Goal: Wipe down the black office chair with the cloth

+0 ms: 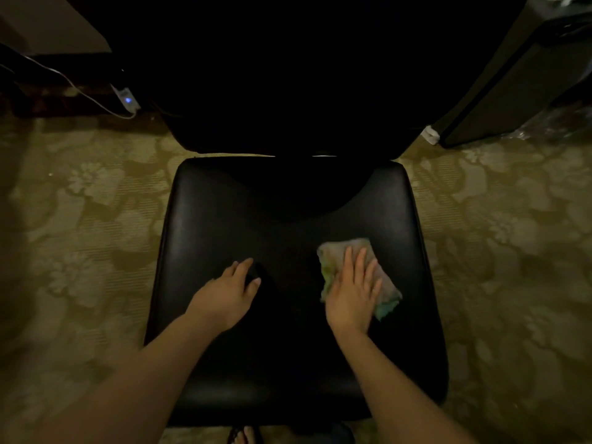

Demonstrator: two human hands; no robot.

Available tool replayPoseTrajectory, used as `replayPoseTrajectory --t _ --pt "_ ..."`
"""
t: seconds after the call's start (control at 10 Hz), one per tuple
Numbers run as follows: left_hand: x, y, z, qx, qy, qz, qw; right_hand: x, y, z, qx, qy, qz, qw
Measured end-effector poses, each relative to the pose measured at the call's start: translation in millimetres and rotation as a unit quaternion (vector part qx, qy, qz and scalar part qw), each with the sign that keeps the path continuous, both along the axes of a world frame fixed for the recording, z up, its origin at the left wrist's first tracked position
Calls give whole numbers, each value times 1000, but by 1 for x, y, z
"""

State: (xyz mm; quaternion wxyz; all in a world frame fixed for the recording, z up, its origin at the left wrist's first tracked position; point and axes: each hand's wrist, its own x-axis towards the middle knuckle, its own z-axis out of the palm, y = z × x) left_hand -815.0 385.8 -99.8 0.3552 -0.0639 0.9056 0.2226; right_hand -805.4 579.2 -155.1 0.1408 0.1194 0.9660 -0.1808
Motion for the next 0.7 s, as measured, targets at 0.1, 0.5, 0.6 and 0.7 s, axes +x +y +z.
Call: replayPoseTrajectory --t 0.1,0.5,0.6,0.7 --pt "-1 -5 -4 25 11 38 999 -21 -51 -2 -21 29 52 998" --pt "-5 -7 19 -2 -49 88 995 -5 -71 50 -8 -171 453 875" --pt "-17 6 51 -8 -18 60 998 -25 -70 93 -47 -212 371 903" --pt "-28 12 87 16 20 34 999 -33 -57 131 -63 -215 317 922"
